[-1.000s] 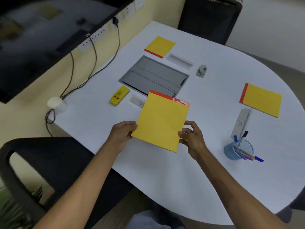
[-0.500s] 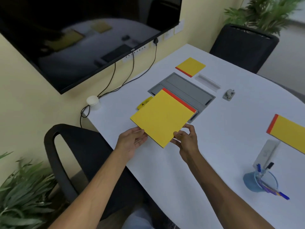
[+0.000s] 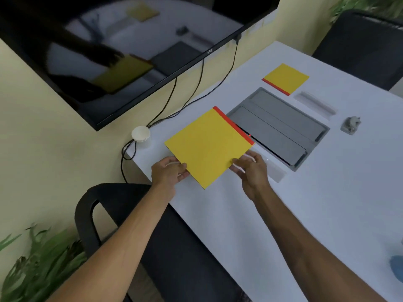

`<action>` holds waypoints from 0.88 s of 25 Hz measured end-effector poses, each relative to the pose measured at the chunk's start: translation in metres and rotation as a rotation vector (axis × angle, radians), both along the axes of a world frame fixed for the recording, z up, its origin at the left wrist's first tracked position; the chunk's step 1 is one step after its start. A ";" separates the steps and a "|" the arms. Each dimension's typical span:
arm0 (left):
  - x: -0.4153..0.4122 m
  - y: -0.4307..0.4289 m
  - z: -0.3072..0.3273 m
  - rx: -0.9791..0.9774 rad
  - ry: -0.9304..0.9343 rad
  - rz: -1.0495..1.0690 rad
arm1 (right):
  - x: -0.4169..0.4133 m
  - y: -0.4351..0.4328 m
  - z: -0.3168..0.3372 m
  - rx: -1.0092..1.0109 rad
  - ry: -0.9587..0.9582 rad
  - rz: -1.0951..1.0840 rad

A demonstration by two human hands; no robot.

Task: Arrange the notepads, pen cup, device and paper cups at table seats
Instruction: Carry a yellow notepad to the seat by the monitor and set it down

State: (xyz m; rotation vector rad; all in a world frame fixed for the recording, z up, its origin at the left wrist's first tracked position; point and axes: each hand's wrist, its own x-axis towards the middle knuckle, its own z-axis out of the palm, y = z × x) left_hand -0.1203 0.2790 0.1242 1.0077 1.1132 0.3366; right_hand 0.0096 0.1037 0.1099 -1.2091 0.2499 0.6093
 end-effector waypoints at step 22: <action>0.110 0.142 -0.148 -0.001 0.199 0.060 | 0.222 0.179 -0.101 -0.646 -0.284 0.456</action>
